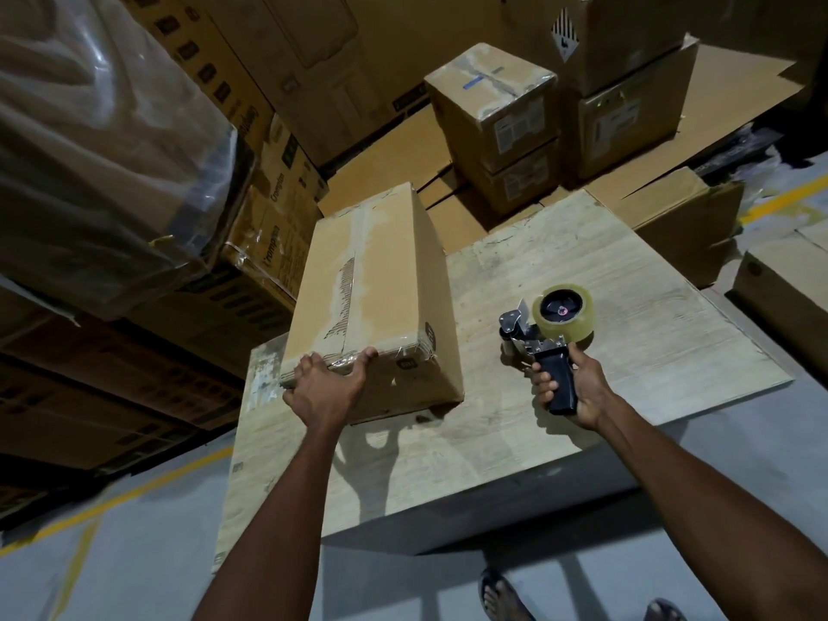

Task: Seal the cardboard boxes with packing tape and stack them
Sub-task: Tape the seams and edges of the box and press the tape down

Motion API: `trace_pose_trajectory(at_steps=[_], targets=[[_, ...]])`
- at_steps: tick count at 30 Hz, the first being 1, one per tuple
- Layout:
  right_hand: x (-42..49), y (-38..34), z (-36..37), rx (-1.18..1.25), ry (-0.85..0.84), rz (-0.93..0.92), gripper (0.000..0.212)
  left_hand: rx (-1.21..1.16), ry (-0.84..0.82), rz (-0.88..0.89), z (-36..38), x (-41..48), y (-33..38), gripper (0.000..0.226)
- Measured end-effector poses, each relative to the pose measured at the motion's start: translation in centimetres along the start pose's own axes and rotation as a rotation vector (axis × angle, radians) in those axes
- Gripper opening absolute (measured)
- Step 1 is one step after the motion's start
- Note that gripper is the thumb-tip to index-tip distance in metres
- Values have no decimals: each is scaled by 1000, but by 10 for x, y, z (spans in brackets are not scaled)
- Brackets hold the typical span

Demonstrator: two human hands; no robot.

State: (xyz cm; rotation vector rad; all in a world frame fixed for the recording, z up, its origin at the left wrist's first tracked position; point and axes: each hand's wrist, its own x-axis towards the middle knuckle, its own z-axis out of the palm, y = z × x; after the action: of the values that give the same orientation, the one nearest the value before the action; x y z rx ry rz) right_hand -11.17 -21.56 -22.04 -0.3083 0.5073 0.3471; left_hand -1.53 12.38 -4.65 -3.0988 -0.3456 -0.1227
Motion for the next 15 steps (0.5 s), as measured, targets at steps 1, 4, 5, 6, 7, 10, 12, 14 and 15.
trace_pose_trajectory(at_steps=[1,4,5,6,7,10,12,14,15], targets=[[4,0,-2,22,2,4,78,1,1,2,0,0,-1,131],[12,0,-9,82,-2,11,76,0,7,8,1,0,-1,130],[13,1,-10,92,-2,8,76,4,7,8,1,0,-1,130],[13,2,-10,96,4,0,76,6,6,9,2,0,-1,130],[12,3,-8,86,24,-14,76,8,7,10,2,1,-1,130],[8,5,1,-5,137,-92,78,9,10,15,3,1,-1,129],[6,7,7,-84,216,-146,74,3,13,19,4,1,-2,129],[8,9,7,-134,309,-181,74,-7,8,24,4,1,-3,130],[10,11,5,-149,364,-187,75,-9,6,26,4,2,-3,131]])
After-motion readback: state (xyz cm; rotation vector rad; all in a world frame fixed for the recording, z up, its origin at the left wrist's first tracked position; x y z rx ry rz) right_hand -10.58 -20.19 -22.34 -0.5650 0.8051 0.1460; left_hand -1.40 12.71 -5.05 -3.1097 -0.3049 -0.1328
